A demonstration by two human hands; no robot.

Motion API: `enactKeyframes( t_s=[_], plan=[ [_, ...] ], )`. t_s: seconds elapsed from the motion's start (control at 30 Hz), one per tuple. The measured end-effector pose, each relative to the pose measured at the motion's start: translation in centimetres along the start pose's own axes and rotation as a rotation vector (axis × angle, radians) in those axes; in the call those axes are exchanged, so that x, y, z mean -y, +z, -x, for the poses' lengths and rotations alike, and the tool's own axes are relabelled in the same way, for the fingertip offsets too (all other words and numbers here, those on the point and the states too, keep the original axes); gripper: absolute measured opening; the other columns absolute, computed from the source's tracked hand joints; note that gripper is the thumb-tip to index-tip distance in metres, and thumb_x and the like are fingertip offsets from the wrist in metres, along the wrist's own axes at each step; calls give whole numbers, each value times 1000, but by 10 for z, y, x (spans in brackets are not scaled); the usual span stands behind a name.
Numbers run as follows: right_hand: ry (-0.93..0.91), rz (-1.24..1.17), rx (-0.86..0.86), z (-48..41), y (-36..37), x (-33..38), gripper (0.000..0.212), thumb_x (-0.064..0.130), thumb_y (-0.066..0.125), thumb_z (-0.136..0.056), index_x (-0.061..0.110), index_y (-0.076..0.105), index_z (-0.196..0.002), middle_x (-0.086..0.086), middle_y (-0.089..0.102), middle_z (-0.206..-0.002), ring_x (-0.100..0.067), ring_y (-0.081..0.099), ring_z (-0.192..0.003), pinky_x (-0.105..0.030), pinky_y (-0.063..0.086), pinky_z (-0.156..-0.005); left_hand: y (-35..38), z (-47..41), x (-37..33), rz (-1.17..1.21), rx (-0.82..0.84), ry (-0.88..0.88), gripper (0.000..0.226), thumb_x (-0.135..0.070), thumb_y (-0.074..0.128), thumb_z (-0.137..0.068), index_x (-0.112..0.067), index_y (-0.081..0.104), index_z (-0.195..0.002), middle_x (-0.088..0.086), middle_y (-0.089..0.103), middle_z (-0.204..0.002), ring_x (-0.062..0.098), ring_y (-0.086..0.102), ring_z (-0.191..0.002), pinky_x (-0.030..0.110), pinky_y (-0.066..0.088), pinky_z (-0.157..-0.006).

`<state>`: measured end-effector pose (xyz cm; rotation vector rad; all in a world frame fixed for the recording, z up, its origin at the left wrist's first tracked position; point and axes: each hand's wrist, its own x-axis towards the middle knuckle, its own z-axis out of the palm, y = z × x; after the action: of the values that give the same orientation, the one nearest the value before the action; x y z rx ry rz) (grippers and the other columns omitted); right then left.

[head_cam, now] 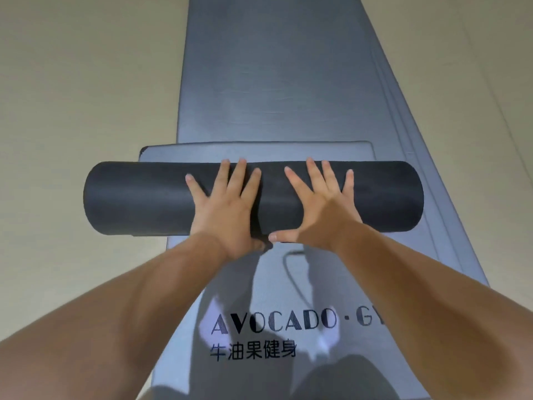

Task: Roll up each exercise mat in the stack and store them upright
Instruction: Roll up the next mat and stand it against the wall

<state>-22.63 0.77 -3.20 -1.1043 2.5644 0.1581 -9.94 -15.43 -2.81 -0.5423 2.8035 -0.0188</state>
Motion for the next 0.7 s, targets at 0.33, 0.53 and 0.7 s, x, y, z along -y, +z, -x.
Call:
enactKeyframes(
  t_s=[0.33, 0.53, 0.7],
  plan=[
    [-115, 221, -61, -33, -12, 8, 157, 96, 69, -51, 41, -39, -150, -16, -19, -171, -48, -9, -157, -79, 0, -116, -8, -59, 24, 121, 106, -61, 157, -79, 83, -38, -41, -13, -157, -2, -7, -169, 29, -11, -156, 80, 2, -110],
    [-63, 192, 55, -72, -40, 10, 151, 64, 88, -58, 49, -30, -152, -20, 5, -170, -45, 8, -156, -75, 13, -118, -25, -91, 34, 115, 173, -34, 151, -74, 85, -34, -43, 2, -156, -3, 20, -163, 31, 13, -152, 81, 11, -109],
    [-71, 166, 20, -59, -32, 10, 136, 54, 83, -68, 50, -20, -156, -17, 17, -166, -39, 16, -154, -72, 16, -117, -23, -77, 30, 128, 130, 0, 138, -69, 85, -40, -43, 12, -154, -4, 33, -154, 30, 26, -145, 82, 15, -106]
  ],
)
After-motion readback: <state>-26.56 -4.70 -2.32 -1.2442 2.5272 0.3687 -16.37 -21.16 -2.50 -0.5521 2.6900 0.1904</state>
